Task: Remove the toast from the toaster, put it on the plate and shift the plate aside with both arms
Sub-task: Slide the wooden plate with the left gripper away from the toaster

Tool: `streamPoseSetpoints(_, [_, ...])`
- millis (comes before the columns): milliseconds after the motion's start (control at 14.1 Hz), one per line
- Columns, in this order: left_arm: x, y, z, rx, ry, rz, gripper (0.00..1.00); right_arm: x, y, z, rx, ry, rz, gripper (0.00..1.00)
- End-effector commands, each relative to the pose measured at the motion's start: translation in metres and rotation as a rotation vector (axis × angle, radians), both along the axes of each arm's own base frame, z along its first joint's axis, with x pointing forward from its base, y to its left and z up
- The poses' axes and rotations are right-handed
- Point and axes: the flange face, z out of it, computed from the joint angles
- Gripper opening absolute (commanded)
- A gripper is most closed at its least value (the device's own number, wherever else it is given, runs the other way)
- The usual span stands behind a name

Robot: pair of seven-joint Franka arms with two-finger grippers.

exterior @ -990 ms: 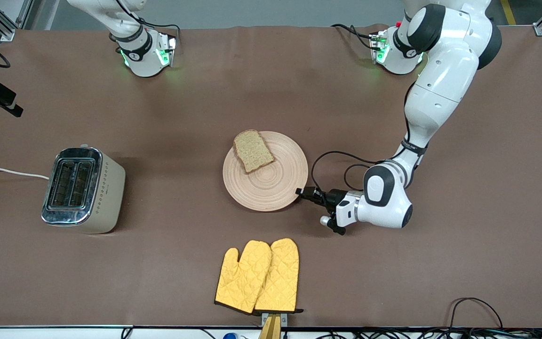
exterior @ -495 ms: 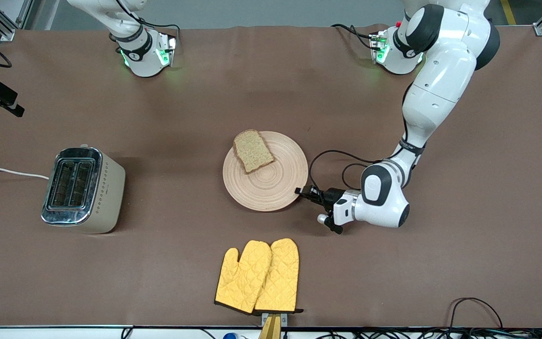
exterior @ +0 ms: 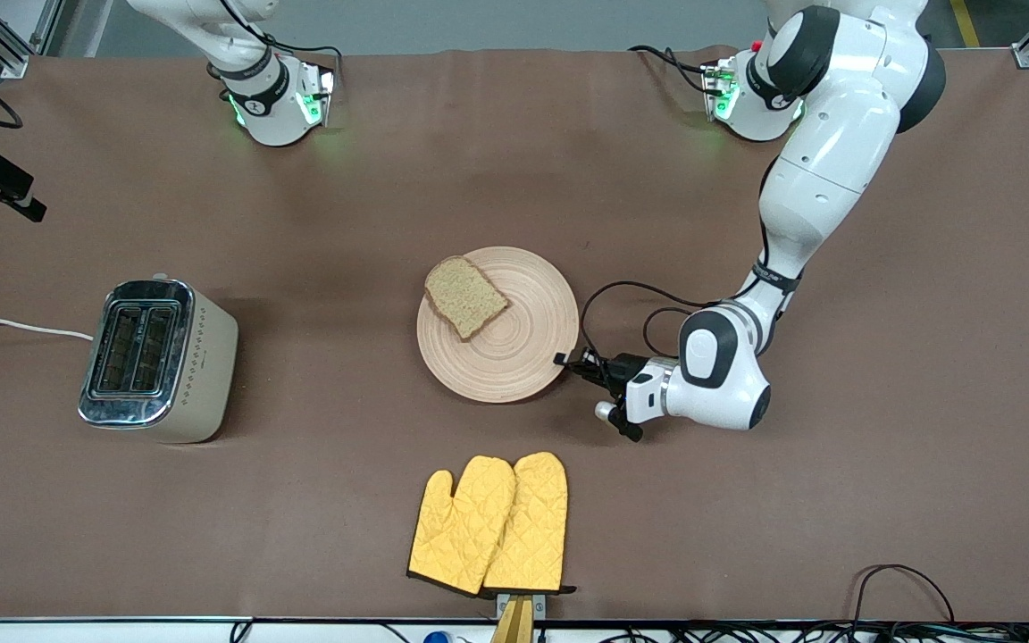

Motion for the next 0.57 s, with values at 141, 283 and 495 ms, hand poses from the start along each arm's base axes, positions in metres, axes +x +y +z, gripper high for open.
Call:
streamPoseSetpoints(141, [0.025,0.016,0.058,-0.002,-0.030,0.087,0.00,0.001,0.007,0.002,-0.032,0.008,0.022,1.00])
streamPoseSetpoints(283, [0.045,0.047,0.094,0.006,-0.025,0.168,0.00,0.002,0.011,0.003,-0.042,0.006,0.026,1.00])
streamPoseSetpoints(495, [0.068,0.099,0.129,0.005,-0.030,0.266,0.00,0.002,0.010,0.001,-0.043,0.004,0.025,1.00])
